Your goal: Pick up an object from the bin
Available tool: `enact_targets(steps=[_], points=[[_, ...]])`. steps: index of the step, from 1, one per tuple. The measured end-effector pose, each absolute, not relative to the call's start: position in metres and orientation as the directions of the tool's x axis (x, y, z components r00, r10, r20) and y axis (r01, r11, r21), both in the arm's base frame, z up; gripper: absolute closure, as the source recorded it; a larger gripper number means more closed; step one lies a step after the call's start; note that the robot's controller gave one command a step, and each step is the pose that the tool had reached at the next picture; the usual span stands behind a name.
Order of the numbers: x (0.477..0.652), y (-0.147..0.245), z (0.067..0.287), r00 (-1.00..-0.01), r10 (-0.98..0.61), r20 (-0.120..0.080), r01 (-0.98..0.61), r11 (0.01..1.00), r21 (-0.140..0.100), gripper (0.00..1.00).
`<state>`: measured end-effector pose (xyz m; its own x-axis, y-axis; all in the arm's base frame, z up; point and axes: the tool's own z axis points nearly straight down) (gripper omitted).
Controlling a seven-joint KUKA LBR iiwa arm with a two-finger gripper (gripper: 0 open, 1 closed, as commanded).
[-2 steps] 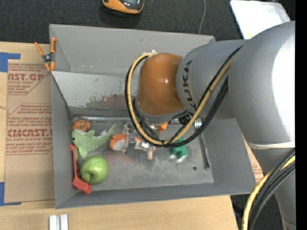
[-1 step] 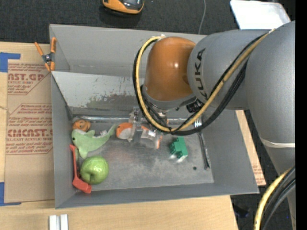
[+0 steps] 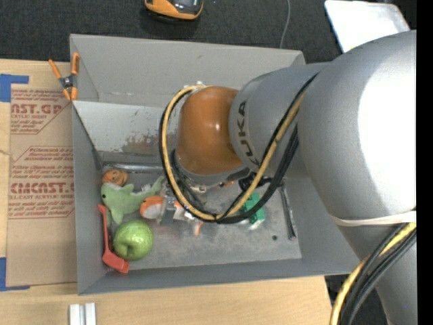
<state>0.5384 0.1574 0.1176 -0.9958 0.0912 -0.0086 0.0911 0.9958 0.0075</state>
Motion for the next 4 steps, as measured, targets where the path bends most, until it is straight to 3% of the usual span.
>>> enact_targets(steps=[1, 2, 3, 4], points=[[0.551, 0.165, 0.094, -1.0, 0.01, -0.009, 0.01, 1.0, 0.007, 1.0], [0.551, 0.157, 0.131, -0.999, -0.038, -0.007, -0.038, 0.999, 0.006, 1.0], [0.547, 0.164, 0.21, -0.997, -0.077, -0.011, -0.077, 0.997, 0.002, 1.0], [0.547, 0.164, 0.21, -0.997, -0.077, -0.011, -0.077, 0.997, 0.001, 1.0]])
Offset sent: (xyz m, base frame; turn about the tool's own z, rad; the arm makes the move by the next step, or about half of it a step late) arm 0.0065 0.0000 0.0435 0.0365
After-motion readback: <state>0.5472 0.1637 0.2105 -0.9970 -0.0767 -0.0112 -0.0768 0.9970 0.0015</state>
